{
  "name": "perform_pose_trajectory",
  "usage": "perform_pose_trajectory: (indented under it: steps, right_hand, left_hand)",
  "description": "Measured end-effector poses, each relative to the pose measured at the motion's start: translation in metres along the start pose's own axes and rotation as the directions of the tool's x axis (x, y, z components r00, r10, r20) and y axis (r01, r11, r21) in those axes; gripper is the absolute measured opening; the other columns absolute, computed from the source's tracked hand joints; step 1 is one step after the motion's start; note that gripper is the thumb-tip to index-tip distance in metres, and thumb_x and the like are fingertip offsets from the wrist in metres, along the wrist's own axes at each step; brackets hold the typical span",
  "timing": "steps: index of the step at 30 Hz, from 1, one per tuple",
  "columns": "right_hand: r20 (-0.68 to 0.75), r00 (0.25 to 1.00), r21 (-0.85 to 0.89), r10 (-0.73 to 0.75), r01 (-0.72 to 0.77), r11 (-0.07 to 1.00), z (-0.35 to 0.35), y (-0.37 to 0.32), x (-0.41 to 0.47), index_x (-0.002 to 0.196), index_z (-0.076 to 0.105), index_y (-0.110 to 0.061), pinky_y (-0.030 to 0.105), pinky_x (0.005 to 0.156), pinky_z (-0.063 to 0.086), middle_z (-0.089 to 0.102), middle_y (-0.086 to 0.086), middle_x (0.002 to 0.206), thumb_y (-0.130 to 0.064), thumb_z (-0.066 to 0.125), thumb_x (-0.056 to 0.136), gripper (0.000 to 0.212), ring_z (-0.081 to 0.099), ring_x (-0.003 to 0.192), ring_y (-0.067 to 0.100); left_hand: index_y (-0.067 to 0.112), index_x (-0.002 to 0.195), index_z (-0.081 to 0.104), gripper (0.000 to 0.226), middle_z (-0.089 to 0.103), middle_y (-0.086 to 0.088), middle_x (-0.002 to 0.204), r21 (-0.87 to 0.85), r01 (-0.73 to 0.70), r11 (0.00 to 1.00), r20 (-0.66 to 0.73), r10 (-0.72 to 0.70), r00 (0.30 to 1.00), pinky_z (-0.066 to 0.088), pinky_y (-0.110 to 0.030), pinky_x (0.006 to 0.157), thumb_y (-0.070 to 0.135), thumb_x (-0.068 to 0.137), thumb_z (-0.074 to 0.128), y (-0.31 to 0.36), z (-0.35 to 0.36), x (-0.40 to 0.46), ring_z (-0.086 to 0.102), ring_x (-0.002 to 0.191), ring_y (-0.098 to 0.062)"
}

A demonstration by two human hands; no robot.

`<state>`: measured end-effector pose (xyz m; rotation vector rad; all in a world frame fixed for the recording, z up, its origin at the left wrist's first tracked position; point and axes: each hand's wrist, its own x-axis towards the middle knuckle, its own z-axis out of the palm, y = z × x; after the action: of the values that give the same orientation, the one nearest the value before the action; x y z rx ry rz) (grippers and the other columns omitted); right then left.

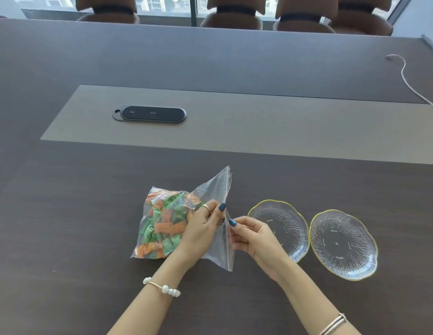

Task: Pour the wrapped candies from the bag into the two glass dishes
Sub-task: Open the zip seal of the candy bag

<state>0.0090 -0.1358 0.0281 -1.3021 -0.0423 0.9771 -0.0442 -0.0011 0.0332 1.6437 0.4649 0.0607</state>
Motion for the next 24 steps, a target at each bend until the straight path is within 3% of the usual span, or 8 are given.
perform_pose_trajectory:
  steps: [5, 8, 12, 14, 19, 21, 24]
  right_hand:
    - [0.053, 0.997, -0.204, -0.057, 0.067, 0.977, 0.014, 0.001, 0.000, 0.084, 0.051, -0.011, 0.020, 0.042, 0.036, 0.054, -0.007, 0.058, -0.019, 0.043, 0.096, 0.017, 0.052, 0.048, 0.008]
    - [0.020, 0.994, -0.236, -0.112, 0.113, 0.965, 0.019, 0.001, 0.000, 0.077, 0.045, -0.013, 0.020, 0.041, 0.029, 0.043, -0.013, 0.051, -0.019, 0.040, 0.097, 0.022, 0.039, 0.042, 0.006]
    - [-0.247, 0.959, -0.058, -0.138, 0.128, 0.990, 0.007, 0.009, 0.006, 0.063, 0.039, -0.020, 0.023, 0.043, 0.023, 0.035, -0.008, 0.049, -0.009, 0.041, 0.092, 0.030, 0.030, 0.042, 0.007]
    - [-0.360, 0.929, -0.010, -0.087, 0.089, 0.996, -0.008, 0.012, 0.008, 0.062, 0.035, -0.019, 0.020, 0.041, 0.022, 0.033, -0.006, 0.050, -0.005, 0.039, 0.088, 0.030, 0.030, 0.040, 0.008]
    - [-0.472, 0.881, -0.165, -0.002, -0.086, 0.983, -0.036, 0.020, 0.008, 0.070, 0.045, -0.017, 0.022, 0.048, 0.034, 0.047, 0.000, 0.065, -0.009, 0.050, 0.085, 0.018, 0.045, 0.050, 0.010]
    - [-0.502, 0.857, -0.376, -0.116, -0.095, 0.922, -0.033, 0.018, 0.007, 0.081, 0.048, -0.025, 0.027, 0.062, 0.042, 0.054, 0.001, 0.084, -0.006, 0.058, 0.078, 0.022, 0.050, 0.066, 0.016]
    - [-0.395, 0.783, -0.640, -0.481, 0.142, 0.755, -0.017, 0.003, 0.000, 0.080, 0.054, -0.034, 0.026, 0.074, 0.044, 0.055, -0.006, 0.091, -0.010, 0.061, 0.071, 0.027, 0.052, 0.083, 0.019]
  left_hand:
    - [0.013, 0.071, 0.047, 0.025, 0.043, 0.002, 0.065, 0.043, 0.033, 0.999, 0.014, -0.033, 0.999, 0.035, -0.023, 0.060, 0.022, 0.094, 0.044, -0.005, 0.000, 0.000, 0.038, 0.059, -0.006]
    - [0.011, 0.072, 0.048, 0.023, 0.041, -0.001, 0.065, 0.041, 0.019, 0.999, 0.014, -0.020, 1.000, 0.034, -0.028, 0.060, 0.019, 0.093, 0.045, -0.007, -0.001, -0.001, 0.037, 0.061, -0.010]
    - [0.006, 0.074, 0.049, 0.020, 0.040, -0.002, 0.058, -0.057, -0.001, 0.998, -0.101, -0.005, 0.995, 0.033, -0.019, 0.050, 0.012, 0.093, 0.044, -0.001, -0.008, 0.001, 0.036, 0.048, -0.006]
    - [0.008, 0.072, 0.050, 0.021, 0.043, 0.002, 0.056, -0.129, 0.020, 0.991, -0.194, -0.045, 0.980, 0.036, -0.022, 0.053, 0.011, 0.092, 0.044, 0.001, -0.024, 0.006, 0.038, 0.047, -0.004]
    - [0.012, 0.065, 0.047, 0.028, 0.046, 0.011, 0.051, -0.133, -0.015, 0.991, -0.143, -0.004, 0.990, 0.037, -0.019, 0.054, 0.012, 0.093, 0.042, 0.009, -0.047, 0.011, 0.041, 0.050, -0.004]
    - [0.010, 0.064, 0.047, 0.029, 0.047, 0.011, 0.048, -0.091, -0.038, 0.995, -0.100, 0.029, 0.995, 0.037, -0.014, 0.051, 0.014, 0.092, 0.044, 0.015, -0.039, 0.008, 0.041, 0.048, -0.003]
    - [0.012, 0.062, 0.049, 0.028, 0.046, 0.011, 0.050, -0.051, -0.072, 0.996, -0.015, 0.071, 0.997, 0.034, -0.017, 0.049, 0.021, 0.089, 0.049, 0.022, -0.020, 0.004, 0.039, 0.051, -0.008]
